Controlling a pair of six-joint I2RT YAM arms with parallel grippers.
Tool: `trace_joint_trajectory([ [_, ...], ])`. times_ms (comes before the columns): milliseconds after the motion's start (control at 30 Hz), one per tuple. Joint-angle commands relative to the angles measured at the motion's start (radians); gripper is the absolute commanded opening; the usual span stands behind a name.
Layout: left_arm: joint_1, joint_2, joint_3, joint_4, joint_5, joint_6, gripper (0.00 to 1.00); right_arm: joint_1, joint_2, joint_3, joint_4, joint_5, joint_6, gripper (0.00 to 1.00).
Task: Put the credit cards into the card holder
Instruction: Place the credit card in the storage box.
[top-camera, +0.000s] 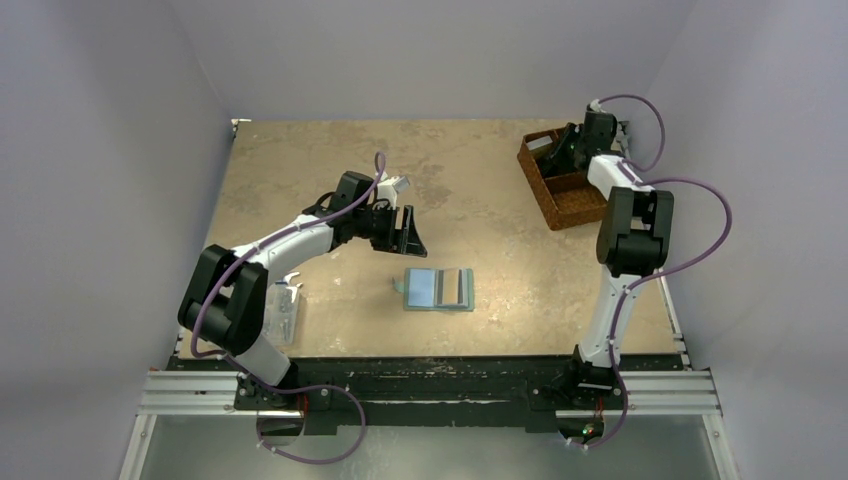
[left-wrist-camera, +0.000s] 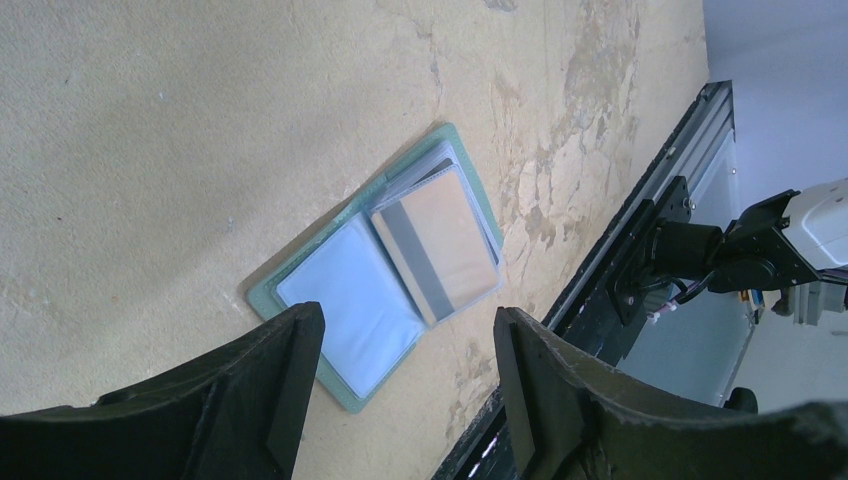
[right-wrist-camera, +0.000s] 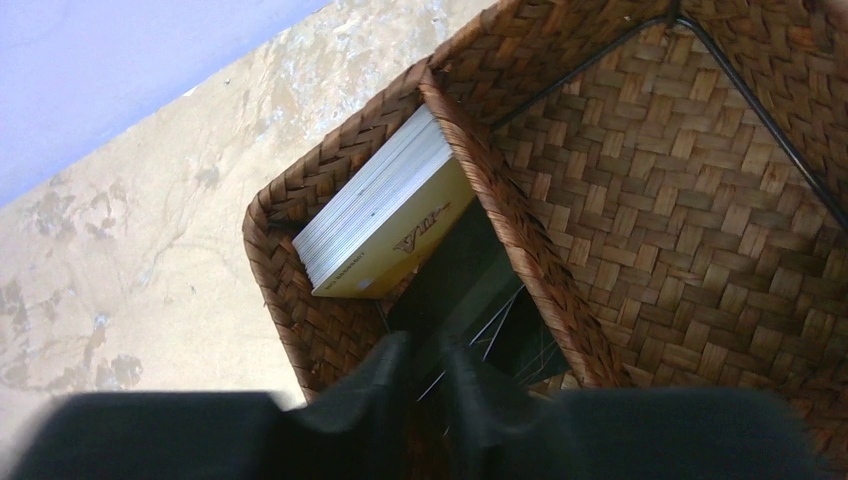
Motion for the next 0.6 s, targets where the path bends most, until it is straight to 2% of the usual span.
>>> trace_joint_trajectory([
  [0, -0.001, 0.011, -0.010, 0.040, 0.028, -0.012, 0.68, 0.006, -0.026, 0.028, 0.013, 0.071, 0.153, 0.41],
  [100, -0.001, 0.013, -0.009, 0.043, 0.034, -0.016, 0.68, 0.020, 0.000, 0.040, 0.005, 0.102, 0.275, 0.51],
  [200, -0.001, 0.012, -0.012, 0.042, 0.032, -0.014, 0.68, 0.040, 0.030, 0.054, 0.026, 0.109, 0.354, 0.57],
  [400, -0.001, 0.010, -0.010, 0.038, 0.028, -0.011, 0.68, 0.062, 0.042, 0.091, 0.016, 0.165, 0.435, 0.57],
  [567, -0.001, 0.020, -0.004, 0.034, 0.037, -0.010, 0.68, 0.083, 0.022, 0.165, -0.151, 0.333, 0.397, 0.59],
])
